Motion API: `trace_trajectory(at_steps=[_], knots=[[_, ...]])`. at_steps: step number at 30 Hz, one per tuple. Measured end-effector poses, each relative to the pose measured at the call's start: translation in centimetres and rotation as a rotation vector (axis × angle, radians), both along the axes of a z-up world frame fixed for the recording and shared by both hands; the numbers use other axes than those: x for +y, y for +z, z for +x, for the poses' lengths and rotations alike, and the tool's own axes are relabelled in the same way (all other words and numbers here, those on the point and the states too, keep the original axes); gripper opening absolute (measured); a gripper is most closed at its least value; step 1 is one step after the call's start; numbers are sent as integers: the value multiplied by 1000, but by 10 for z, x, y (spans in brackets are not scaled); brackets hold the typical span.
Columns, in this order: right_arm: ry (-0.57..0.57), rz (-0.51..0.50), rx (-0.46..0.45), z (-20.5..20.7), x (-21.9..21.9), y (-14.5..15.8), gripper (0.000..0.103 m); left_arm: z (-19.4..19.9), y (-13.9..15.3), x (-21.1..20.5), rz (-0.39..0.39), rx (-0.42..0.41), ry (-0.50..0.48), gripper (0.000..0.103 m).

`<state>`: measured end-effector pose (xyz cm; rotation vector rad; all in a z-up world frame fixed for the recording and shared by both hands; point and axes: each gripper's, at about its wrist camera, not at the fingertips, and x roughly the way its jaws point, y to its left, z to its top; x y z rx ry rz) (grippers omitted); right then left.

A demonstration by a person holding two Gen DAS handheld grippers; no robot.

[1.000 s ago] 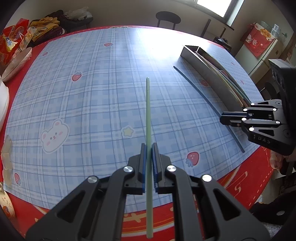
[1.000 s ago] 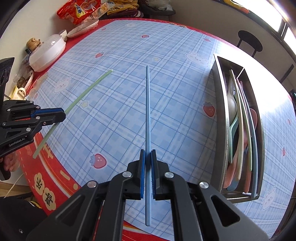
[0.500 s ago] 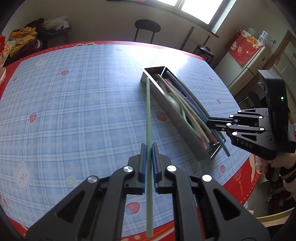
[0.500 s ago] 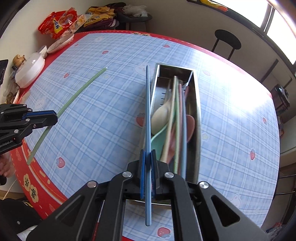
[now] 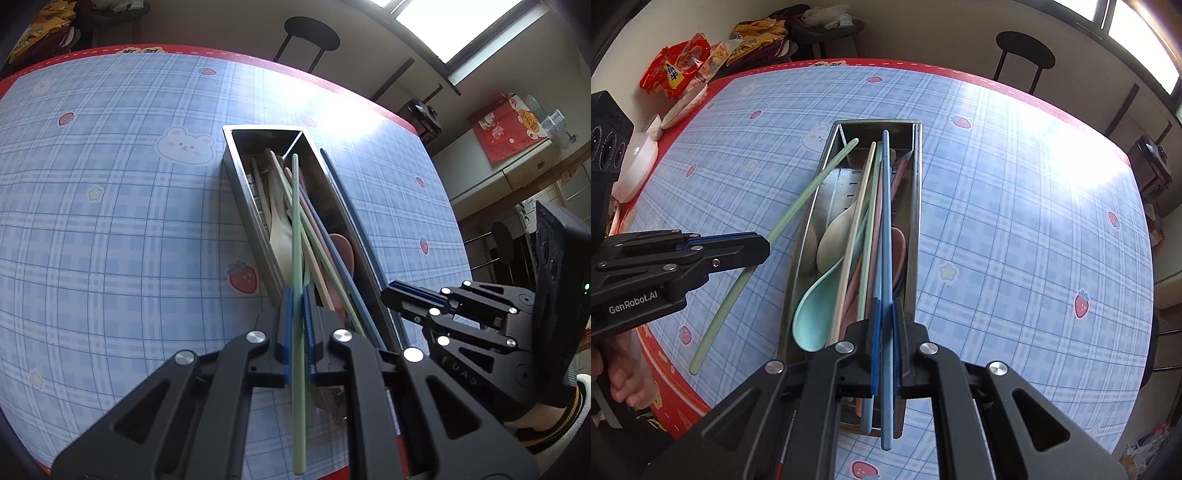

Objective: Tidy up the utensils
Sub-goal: 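Lower both chopsticks into the steel tray and open both grippers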

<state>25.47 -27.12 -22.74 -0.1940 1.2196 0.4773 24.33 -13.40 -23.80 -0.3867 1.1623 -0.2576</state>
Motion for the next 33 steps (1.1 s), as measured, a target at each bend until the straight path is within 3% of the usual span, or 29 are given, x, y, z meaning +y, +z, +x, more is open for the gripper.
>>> trace_trajectory(at_steps=[15,22,28,33], knots=[[-65,17,72,22,5,-16,7,38,-20,-6,-59,37,73,10],[-77,23,46,25,4,-8,10,46,-7,-2,-63,-6,37,16],[-83,13,11,21,3,7,21,38,12,15,-6,-50,29,22],[-86,-1,-24,12,3,19,39,24,33,34,67,-105,14,38]])
